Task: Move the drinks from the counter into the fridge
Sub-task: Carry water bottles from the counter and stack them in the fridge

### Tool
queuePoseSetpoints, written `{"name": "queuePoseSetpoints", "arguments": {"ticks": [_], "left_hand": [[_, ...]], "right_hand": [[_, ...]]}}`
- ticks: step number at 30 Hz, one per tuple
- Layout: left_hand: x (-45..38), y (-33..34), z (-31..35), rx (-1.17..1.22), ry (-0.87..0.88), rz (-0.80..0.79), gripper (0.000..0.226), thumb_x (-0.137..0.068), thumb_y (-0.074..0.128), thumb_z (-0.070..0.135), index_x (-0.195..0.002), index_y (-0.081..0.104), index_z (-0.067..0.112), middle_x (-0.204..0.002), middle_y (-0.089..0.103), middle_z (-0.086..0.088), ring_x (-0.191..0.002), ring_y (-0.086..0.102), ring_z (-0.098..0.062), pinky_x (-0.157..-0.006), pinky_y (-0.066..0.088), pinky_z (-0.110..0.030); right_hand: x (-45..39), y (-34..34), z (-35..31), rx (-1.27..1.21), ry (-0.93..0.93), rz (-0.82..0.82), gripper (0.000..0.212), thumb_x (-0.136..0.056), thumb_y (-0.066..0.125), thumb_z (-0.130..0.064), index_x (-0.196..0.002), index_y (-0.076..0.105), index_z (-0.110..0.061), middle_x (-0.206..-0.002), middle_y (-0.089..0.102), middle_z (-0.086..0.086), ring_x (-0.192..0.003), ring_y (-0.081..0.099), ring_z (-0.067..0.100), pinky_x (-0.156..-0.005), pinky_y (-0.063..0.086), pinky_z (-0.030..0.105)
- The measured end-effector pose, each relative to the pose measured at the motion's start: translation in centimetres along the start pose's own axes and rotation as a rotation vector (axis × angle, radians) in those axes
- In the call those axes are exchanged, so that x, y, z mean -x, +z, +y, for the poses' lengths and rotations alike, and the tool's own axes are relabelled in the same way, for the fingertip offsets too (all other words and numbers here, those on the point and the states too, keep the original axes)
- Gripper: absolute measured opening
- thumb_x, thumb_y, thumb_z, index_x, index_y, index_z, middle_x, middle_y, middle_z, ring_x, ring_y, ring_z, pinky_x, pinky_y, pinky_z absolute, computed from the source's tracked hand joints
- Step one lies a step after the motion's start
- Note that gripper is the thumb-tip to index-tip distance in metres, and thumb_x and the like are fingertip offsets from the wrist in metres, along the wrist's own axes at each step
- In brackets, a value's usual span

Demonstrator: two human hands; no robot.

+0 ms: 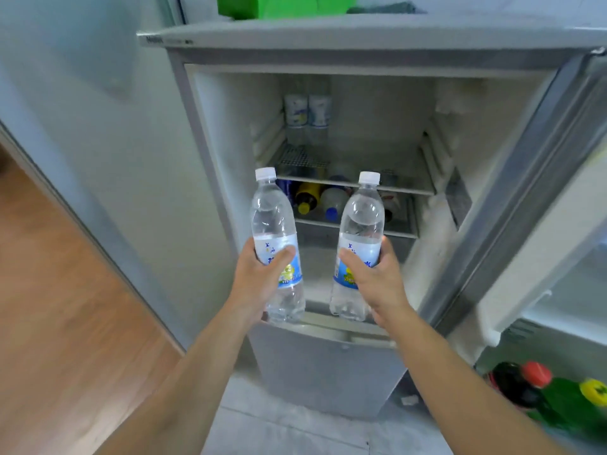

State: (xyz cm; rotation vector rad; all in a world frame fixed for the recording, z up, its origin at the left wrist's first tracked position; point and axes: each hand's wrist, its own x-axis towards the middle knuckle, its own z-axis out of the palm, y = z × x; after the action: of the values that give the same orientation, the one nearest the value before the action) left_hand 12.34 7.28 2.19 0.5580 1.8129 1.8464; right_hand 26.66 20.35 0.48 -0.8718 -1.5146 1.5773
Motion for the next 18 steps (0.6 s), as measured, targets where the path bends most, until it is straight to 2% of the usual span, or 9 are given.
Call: {"name": "queuePoseSetpoints", "arguments": {"ticks": [3,5,7,10,13,15,18], "left_hand": [[-3.4,1.5,2.3,-0.021,0.05,0.011,0.038,-0.069,0.079,0.036,-0.102,0.06,0.028,-0.086,0.074,0.008,-0.077,0.073,-0.009,-0.059,0.057,-0.022],[-5.4,2.6,3.6,-0.033,0.099,0.015,0.041,-0.065,0.079,0.036,-0.1,0.059,0.029,-0.086,0.074,0.009,-0.078,0.073,-0.008,-0.063,0.058,-0.024],[-7.5,3.6,4.8,-0.05,0.15,-0.006,0.044,-0.065,0.081,0.032,-0.102,0.057,0.029,-0.088,0.073,0.01,-0.079,0.073,-0.007,-0.062,0.057,-0.021],[-10.9,5.3,6.2,-0.063,0.186,-0.04,0.041,-0.074,0.083,0.022,-0.105,0.056,0.026,-0.097,0.073,0.001,-0.084,0.074,-0.015,-0.072,0.06,-0.03],[-14.3,7.4,7.2,-0.062,0.221,-0.041,0.039,-0.076,0.082,0.017,-0.109,0.06,0.019,-0.095,0.074,0.001,-0.082,0.074,-0.011,-0.067,0.058,-0.026],[-16.4,8.7,7.5,-0.054,0.252,-0.066,0.042,-0.078,0.081,0.014,-0.116,0.061,0.011,-0.1,0.074,-0.004,-0.087,0.074,-0.016,-0.07,0.059,-0.029],[-19.0,10.2,7.9,-0.037,0.29,-0.083,0.038,-0.081,0.079,0.014,-0.115,0.062,0.015,-0.101,0.073,0.0,-0.092,0.072,-0.013,-0.074,0.059,-0.027]], "right_hand": [[-3.5,-0.1,-2.2,-0.037,-0.067,0.025,0.053,-0.064,0.081,-0.043,-0.11,0.057,-0.036,-0.1,0.069,-0.01,-0.091,0.07,0.011,-0.068,0.057,0.02],[-5.8,-0.1,-3.7,-0.06,-0.121,0.064,0.054,-0.059,0.081,-0.047,-0.106,0.058,-0.037,-0.099,0.07,-0.011,-0.089,0.071,0.01,-0.071,0.058,0.023],[-8.1,0.1,-5.0,-0.081,-0.184,0.109,0.052,-0.059,0.081,-0.045,-0.104,0.058,-0.036,-0.096,0.071,-0.014,-0.086,0.071,0.005,-0.069,0.057,0.021],[-11.6,0.5,-6.3,-0.105,-0.238,0.141,0.051,-0.061,0.082,-0.042,-0.104,0.056,-0.034,-0.092,0.071,-0.02,-0.084,0.071,0.002,-0.067,0.054,0.015],[-14.7,0.9,-6.9,-0.108,-0.223,0.151,0.057,-0.065,0.084,-0.039,-0.114,0.058,-0.028,-0.101,0.072,-0.01,-0.091,0.072,0.008,-0.068,0.056,0.02],[-16.6,1.1,-7.0,-0.105,-0.227,0.141,0.057,-0.068,0.085,-0.035,-0.118,0.058,-0.023,-0.104,0.072,-0.004,-0.091,0.072,0.009,-0.066,0.056,0.018],[-19.1,1.7,-7.0,-0.092,-0.268,0.148,0.05,-0.075,0.084,-0.026,-0.116,0.057,-0.019,-0.101,0.07,-0.003,-0.086,0.071,0.004,-0.064,0.054,0.014]]}}
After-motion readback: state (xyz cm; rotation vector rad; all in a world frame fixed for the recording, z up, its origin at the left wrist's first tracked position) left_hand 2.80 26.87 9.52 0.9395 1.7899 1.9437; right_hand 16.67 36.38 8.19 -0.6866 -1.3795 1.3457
